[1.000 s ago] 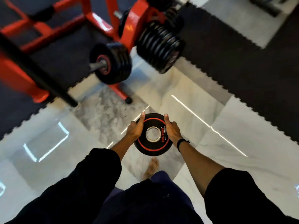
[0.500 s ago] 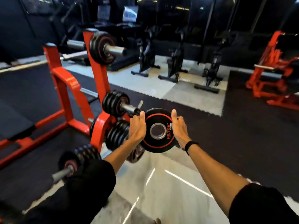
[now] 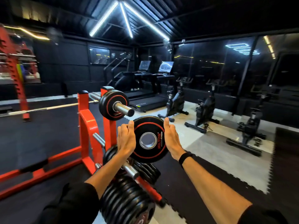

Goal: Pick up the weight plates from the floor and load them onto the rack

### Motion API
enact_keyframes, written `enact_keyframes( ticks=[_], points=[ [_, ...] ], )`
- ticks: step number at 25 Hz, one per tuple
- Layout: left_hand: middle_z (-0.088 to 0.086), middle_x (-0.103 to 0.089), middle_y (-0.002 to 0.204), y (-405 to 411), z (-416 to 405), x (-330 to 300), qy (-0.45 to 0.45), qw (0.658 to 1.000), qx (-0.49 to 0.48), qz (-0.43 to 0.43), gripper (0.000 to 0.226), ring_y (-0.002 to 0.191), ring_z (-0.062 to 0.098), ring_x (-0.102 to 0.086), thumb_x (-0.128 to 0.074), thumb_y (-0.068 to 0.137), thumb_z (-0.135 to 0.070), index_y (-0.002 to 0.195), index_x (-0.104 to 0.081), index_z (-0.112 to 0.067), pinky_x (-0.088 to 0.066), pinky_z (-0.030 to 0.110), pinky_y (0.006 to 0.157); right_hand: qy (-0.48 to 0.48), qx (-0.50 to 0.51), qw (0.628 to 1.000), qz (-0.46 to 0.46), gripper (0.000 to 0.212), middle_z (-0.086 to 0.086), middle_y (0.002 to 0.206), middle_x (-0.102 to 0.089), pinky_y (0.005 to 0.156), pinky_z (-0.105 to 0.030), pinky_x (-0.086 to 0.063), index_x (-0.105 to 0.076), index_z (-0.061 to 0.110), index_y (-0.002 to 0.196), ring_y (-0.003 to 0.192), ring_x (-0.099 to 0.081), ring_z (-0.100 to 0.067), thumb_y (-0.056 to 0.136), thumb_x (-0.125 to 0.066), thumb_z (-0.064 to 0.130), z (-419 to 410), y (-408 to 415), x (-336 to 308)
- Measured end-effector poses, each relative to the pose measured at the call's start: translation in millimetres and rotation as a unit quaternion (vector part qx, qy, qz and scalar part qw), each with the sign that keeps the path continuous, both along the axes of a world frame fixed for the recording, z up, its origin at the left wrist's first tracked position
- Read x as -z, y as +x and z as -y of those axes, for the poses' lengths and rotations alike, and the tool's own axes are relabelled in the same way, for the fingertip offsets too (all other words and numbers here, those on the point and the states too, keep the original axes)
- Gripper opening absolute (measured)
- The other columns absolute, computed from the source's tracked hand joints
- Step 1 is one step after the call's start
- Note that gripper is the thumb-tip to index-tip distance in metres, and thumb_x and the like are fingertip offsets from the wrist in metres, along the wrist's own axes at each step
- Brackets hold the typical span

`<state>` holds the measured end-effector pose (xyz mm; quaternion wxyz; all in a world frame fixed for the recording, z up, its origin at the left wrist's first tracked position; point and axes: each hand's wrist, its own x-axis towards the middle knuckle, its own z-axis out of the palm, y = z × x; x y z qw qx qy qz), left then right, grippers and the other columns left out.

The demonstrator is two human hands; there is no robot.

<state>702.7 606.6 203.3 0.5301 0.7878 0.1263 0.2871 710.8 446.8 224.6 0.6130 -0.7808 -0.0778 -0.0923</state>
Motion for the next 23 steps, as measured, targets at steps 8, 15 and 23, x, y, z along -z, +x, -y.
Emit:
enact_keyframes(
  ticks=[8,15,23],
  points=[
    [0.007,-0.048,0.106,81.0,-19.2,-11.6,0.011,0.984,-0.172,0.037,0.039,0.098,0.022,-0.046,-0.031,0.103,-0.045,0.094,-0.049,-0.012,-0.032,0.033,0.087,0.001,-0.166,0.985,0.043,0.056,-0.006,0.078,-0.036,0.066,-0.053,-0.036,-0.038,0.017,0.084,0.071,-0.034,-0.020,0.092,-0.023,0.071,-29.8,120.9,-18.0],
    [0.005,-0.046,0.110,133.5,-16.4,-16.0,-0.013,0.962,-0.271,0.036,0.037,0.096,0.018,-0.044,-0.031,0.104,-0.043,0.100,-0.050,-0.012,-0.032,0.031,0.087,0.017,-0.280,0.957,0.069,0.050,-0.004,0.068,-0.027,0.064,-0.041,-0.028,-0.029,0.017,0.072,0.066,-0.026,-0.022,0.098,-0.027,0.059,-47.9,208.5,-23.4],
    [0.002,-0.050,0.098,177.9,-35.3,5.8,0.071,0.934,-0.327,0.121,0.038,0.083,0.014,-0.050,-0.035,0.102,-0.045,0.095,-0.052,-0.011,-0.042,0.027,0.077,0.063,-0.257,0.963,0.045,0.040,0.007,0.075,-0.041,0.061,-0.021,-0.034,-0.038,0.019,0.078,0.067,-0.040,-0.007,0.101,-0.030,0.052,-84.2,268.5,-0.3]
  ],
)
